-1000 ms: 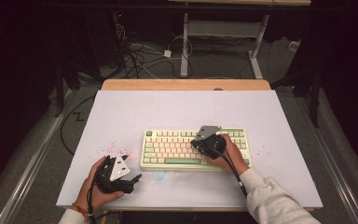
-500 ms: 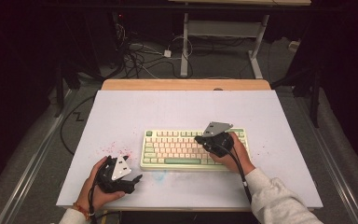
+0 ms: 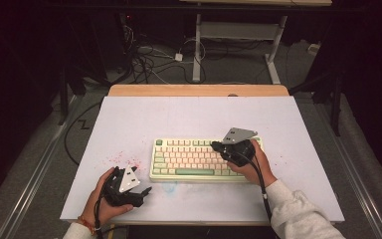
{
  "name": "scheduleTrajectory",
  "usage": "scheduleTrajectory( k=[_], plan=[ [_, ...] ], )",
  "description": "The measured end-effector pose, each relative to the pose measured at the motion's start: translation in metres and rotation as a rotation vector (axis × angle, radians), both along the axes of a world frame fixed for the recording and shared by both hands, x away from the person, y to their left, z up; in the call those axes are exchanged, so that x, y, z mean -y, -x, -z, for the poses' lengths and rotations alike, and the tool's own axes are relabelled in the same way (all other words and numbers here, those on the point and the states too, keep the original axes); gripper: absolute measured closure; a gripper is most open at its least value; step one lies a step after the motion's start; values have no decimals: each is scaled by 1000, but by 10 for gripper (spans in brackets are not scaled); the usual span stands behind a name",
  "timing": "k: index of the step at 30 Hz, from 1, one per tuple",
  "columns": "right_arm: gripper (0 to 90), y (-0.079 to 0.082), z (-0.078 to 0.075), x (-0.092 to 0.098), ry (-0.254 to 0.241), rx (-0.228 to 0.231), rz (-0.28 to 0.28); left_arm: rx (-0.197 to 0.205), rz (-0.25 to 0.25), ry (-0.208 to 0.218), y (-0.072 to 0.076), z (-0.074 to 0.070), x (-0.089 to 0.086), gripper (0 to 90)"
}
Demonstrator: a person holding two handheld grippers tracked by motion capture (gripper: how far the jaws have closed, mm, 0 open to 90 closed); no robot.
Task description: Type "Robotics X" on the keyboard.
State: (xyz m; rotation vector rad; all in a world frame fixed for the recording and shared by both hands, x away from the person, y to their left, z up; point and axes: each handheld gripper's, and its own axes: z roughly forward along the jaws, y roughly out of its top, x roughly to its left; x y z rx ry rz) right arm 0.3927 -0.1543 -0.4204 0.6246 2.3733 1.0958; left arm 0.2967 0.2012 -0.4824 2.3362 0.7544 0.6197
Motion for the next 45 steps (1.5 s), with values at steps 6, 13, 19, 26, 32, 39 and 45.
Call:
scheduleTrajectory(
  k=[6, 13, 19, 26, 32, 39, 45],
  plan=[
    [746, 3, -6, 6, -39, 16, 10, -1, -1, 6, 0, 0, 1, 176],
    [526, 7, -13, 18, -102, 56, 39, -11, -10, 1, -1, 1, 0, 184],
    [358, 11, -17, 26, -145, 96, 76, -5, -13, 6, -1, 0, -1, 184],
    [271, 18, -19, 33, -131, 129, 94, -2, -36, 14, -1, -1, -1, 186],
    [259, 26, -17, 40, -115, 152, 106, 9, -55, 50, 0, -6, -1, 209],
    [260, 37, -14, 57, -120, 181, 129, 17, -96, 58, -1, -8, -2, 230],
    [261, 47, -9, 72, -106, 189, 150, 15, -106, 78, -3, -11, 0, 230]
  ],
)
